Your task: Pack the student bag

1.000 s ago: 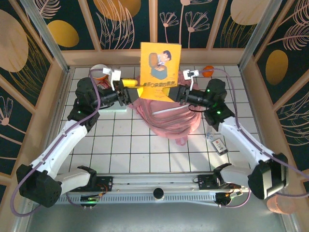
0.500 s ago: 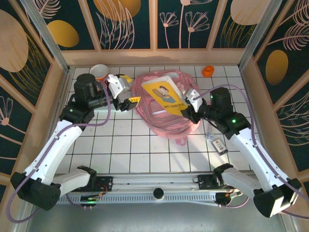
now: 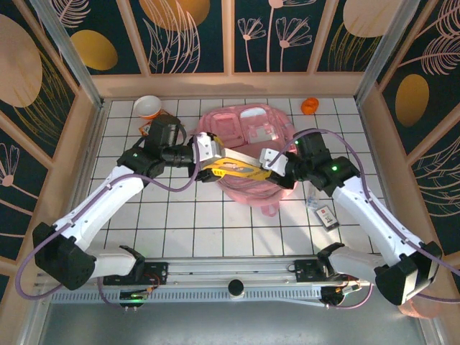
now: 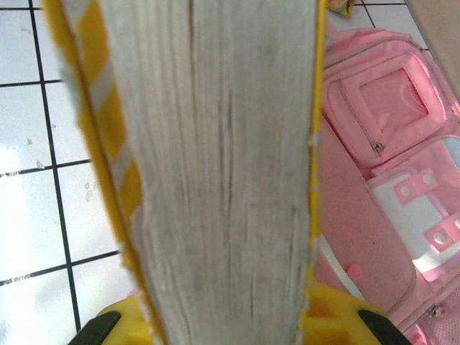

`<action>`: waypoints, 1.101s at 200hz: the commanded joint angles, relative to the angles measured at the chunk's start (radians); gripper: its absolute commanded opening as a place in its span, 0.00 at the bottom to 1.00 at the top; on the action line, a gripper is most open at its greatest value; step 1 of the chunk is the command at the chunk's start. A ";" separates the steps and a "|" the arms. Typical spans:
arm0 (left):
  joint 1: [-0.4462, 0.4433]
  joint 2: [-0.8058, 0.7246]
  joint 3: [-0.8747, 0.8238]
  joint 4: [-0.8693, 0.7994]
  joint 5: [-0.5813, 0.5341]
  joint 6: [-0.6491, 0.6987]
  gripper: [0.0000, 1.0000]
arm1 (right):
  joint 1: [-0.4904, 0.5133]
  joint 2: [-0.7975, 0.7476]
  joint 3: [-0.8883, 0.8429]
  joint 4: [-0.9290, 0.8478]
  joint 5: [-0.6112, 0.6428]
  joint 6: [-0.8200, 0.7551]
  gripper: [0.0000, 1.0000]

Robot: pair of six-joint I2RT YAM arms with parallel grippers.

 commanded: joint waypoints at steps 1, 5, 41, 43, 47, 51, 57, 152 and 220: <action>-0.006 0.021 0.034 0.024 0.063 -0.004 0.71 | 0.005 0.004 0.067 0.028 -0.039 -0.055 0.00; -0.007 0.022 0.032 0.030 0.071 -0.007 0.67 | 0.003 0.005 0.067 0.032 -0.039 -0.057 0.00; -0.006 -0.027 -0.059 0.229 0.126 -0.168 0.07 | -0.081 -0.049 0.013 0.130 -0.114 0.022 0.16; -0.007 -0.031 -0.069 0.252 0.130 -0.182 0.06 | -0.088 -0.057 0.002 0.140 -0.127 0.030 0.17; -0.006 -0.040 -0.084 0.295 0.141 -0.216 0.03 | -0.111 -0.073 -0.020 0.163 -0.151 0.049 0.20; -0.006 -0.046 -0.099 0.342 0.153 -0.254 0.01 | -0.133 -0.091 -0.044 0.185 -0.176 0.073 0.22; -0.007 -0.053 -0.114 0.408 0.172 -0.324 0.00 | -0.167 -0.117 -0.083 0.232 -0.221 0.117 0.25; -0.007 -0.009 -0.173 0.908 0.329 -0.815 0.00 | -0.429 -0.386 -0.546 1.149 -0.786 0.998 0.41; -0.007 0.031 -0.152 0.921 0.363 -0.849 0.06 | -0.432 -0.297 -0.577 1.626 -0.924 1.384 0.26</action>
